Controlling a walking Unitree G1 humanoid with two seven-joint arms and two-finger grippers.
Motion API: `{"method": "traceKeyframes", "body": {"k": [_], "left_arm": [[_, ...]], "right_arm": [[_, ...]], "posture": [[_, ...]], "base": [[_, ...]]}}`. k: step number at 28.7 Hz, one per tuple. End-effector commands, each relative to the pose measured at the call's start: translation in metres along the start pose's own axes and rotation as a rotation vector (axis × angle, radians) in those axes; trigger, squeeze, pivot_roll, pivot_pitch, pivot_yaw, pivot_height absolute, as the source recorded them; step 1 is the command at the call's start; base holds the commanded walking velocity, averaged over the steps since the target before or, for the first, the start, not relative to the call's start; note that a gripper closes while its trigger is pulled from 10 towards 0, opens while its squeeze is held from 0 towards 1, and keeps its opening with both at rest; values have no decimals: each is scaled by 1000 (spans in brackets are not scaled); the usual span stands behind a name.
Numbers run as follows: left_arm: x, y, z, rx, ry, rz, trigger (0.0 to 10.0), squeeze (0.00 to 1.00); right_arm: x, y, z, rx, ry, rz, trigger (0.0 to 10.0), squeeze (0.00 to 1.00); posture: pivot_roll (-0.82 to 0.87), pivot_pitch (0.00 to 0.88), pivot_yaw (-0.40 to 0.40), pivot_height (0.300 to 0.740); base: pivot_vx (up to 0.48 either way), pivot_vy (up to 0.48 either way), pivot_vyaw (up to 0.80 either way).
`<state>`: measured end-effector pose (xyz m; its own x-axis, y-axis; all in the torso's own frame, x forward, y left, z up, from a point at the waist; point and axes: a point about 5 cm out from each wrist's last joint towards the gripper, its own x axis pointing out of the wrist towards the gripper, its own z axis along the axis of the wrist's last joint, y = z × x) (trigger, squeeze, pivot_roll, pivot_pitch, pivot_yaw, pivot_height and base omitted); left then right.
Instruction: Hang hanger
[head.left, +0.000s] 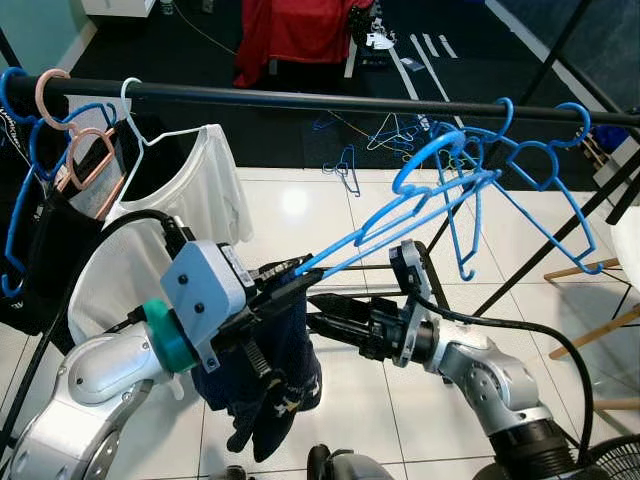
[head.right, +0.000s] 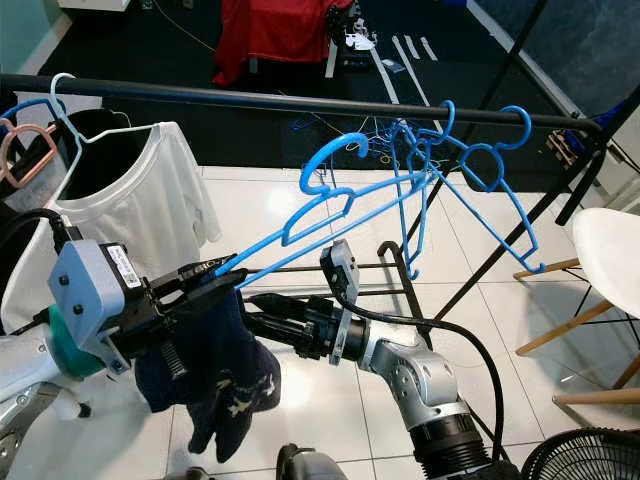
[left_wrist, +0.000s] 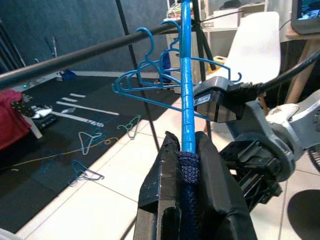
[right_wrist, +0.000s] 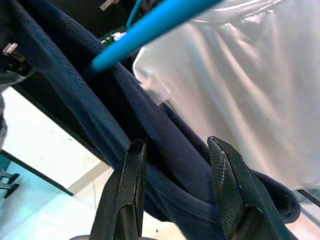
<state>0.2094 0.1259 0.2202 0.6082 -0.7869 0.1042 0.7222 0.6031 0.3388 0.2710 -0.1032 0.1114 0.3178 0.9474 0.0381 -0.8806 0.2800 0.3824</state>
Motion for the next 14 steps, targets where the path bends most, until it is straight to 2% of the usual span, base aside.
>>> {"method": "traceKeyframes", "body": {"k": [1,3,8,12,14], "left_arm": [[0,-2,8,10,-33,-23,10000,0],[0,-4,10,8,-41,-37,10000,0],[0,-6,12,7,-45,-44,10000,0],[0,-7,15,-1,-62,-52,10000,0],[0,-7,15,-1,-62,-52,10000,0]], "right_arm": [[-3,-4,-3,-7,12,-33,10000,0],[6,-9,1,-33,14,-57,10000,0],[13,-13,4,-47,21,-76,10000,0],[23,-17,-4,-49,90,-67,10000,0],[23,-17,-4,-49,90,-67,10000,0]], "posture": [[72,18,-19,740],[80,17,-24,740],[84,17,-27,740],[87,17,-33,740],[87,17,-33,740]], "base": [[0,0,0],[0,0,0],[0,0,0],[0,0,0],[0,0,0]]}}
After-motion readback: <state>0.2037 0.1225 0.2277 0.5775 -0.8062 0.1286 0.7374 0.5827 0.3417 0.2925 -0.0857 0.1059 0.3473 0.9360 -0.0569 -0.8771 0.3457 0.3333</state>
